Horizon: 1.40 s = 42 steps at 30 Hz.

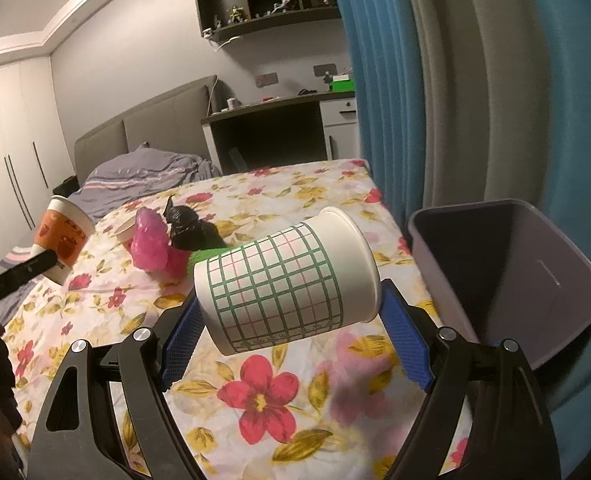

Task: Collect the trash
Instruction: 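Carry the grid cup and orange apple cup over the grey bin, then open the right gripper over the bin while the left releases the apple cup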

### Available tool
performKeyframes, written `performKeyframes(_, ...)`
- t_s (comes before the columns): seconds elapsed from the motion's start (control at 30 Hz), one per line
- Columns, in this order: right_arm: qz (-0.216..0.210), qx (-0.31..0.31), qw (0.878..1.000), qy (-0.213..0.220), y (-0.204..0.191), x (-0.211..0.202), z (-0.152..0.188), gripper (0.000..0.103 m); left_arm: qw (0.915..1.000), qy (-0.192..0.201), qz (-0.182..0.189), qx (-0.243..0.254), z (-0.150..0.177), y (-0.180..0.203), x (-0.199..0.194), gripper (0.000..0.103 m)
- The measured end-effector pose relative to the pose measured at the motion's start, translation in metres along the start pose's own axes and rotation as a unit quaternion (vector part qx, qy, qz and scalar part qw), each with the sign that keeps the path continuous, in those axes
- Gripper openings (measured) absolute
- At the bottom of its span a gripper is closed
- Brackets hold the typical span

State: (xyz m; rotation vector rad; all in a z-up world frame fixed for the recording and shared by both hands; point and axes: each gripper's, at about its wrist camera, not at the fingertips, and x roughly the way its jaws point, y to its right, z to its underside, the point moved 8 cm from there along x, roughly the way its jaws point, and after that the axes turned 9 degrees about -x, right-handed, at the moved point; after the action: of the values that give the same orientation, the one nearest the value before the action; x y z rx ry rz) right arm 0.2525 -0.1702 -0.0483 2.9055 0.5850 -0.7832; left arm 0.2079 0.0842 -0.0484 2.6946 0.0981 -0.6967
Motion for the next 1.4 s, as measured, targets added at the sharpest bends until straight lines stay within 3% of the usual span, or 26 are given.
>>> performKeyframes(0.37,0.044,0.032,0.998,0.022,0.051,-0.020,-0.001,0.081,0.9933,-0.043,0.096,0.048,0.027,0.112,0.030,0.054)
performKeyframes(0.6,0.109,0.042,0.993,0.023,0.103,-0.026,0.009,0.081,0.9777,-0.079,0.179,0.076,0.046,0.205,0.061,0.054)
performKeyframes(0.8,0.149,0.057,0.987,0.007,0.143,-0.021,0.026,0.081,0.9632,-0.116,0.228,0.082,0.065,0.266,0.097,0.054)
performKeyframes(1.1,0.173,0.071,0.982,-0.014,0.172,-0.010,0.043,0.081,0.9458,-0.167,0.263,0.092,0.088,0.322,0.138,0.054)
performKeyframes(1.4,0.175,0.073,0.981,-0.034,0.180,-0.004,0.053,0.081,0.9314,-0.218,0.280,0.083,0.110,0.345,0.165,0.054)
